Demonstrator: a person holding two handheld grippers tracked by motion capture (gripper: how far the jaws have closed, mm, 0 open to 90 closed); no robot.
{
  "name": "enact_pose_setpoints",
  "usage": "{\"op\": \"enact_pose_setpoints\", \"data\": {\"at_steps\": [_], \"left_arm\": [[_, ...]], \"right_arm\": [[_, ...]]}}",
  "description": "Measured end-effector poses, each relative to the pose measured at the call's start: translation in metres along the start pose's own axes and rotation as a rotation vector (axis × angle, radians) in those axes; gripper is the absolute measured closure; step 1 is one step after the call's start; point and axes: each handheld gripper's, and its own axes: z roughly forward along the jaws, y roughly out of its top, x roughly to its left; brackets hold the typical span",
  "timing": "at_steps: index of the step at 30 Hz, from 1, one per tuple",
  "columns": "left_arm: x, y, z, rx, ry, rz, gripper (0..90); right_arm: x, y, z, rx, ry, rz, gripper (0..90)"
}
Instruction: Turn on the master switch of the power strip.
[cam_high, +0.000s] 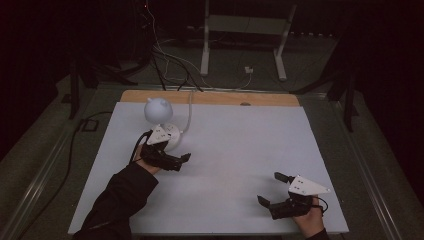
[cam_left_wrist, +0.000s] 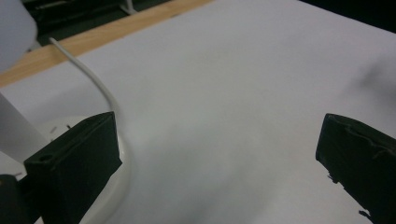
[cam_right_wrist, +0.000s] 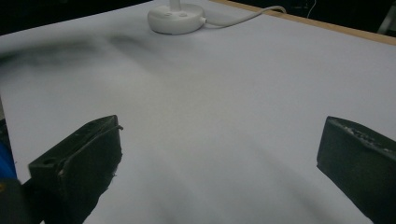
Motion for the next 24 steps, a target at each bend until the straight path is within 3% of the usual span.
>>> {"op": "enact_pose_setpoints", "data": {"at_steps": [3,9,11,16,17,24], "left_arm": [[0.002,0.0,0.004,-0.005,-0.003,-0.023,0.2],[0.007,0.001,0.016,-0.003,0.048,-0.056,0.2],[0.008,0.0,0.017,-0.003,0.047,-0.065,0.3],[0.011,-0.004,0.024,-0.004,0.104,-0.098,0.3],[0.013,-0.005,0.027,0.013,0.12,-0.12,0.5],[0.012,-0.009,0.036,0.032,0.168,-0.133,2.1]], "right_arm": [[0.0,0.0,0.0,0.0,0.001,-0.001,0.0],[0.0,0.0,0.0,0.0,0.005,0.004,0.0],[0.0,0.0,0.0,0.002,0.006,0.004,0.0],[0.0,-0.001,0.0,0.002,0.008,0.004,0.0],[0.0,-0.001,0.0,0.003,0.008,0.004,0.0],[-0.001,-0.001,0.001,0.006,0.012,0.01,0.0]]}}
